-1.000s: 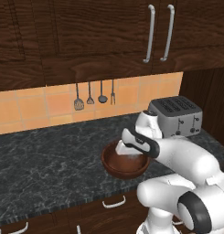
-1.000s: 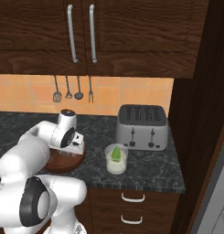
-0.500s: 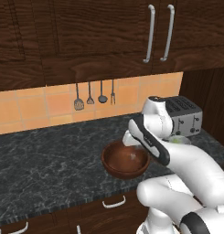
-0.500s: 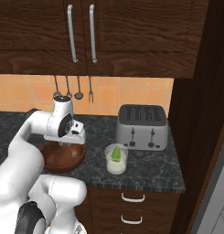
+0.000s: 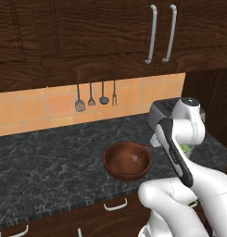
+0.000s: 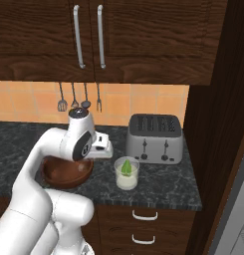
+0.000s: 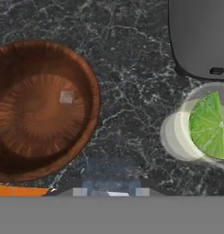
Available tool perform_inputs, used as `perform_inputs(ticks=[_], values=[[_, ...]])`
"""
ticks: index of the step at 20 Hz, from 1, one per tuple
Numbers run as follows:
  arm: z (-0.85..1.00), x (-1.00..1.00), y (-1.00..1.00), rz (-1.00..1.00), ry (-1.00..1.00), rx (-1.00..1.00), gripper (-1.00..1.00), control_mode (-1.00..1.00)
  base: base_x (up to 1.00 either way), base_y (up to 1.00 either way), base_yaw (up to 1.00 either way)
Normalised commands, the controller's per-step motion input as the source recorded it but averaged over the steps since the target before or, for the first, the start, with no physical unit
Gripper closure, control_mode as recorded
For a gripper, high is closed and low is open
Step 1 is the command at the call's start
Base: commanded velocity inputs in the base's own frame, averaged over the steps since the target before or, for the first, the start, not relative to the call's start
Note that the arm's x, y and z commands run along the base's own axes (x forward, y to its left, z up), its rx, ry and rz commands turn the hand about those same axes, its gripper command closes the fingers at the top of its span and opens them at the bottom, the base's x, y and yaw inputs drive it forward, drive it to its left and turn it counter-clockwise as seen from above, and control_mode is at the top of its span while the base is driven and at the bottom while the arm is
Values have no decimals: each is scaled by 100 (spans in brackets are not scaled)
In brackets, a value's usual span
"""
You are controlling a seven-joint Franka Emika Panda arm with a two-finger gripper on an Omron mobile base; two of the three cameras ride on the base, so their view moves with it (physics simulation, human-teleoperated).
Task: Grab a lemon wedge from the fridge and one ice cube from the ice bowl, and put them in the glass of lemonade.
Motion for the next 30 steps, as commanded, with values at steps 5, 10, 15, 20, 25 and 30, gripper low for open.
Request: perform_inputs(ticks=[5, 10, 15, 20, 25, 30], values=[[37, -7, -72, 0, -12, -1, 100, -100, 0, 0, 0], [24, 7, -60, 0, 0, 0, 100, -100, 0, 0, 0], [0, 23, -6, 0, 17, -1, 100, -100, 0, 0, 0], [-7, 34, -21, 0, 20, -5, 100, -100, 0, 0, 0], [-29, 6, -50, 0, 2, 0, 100, -100, 0, 0, 0], [-33, 28, -4, 0, 0, 0, 100, -100, 0, 0, 0]])
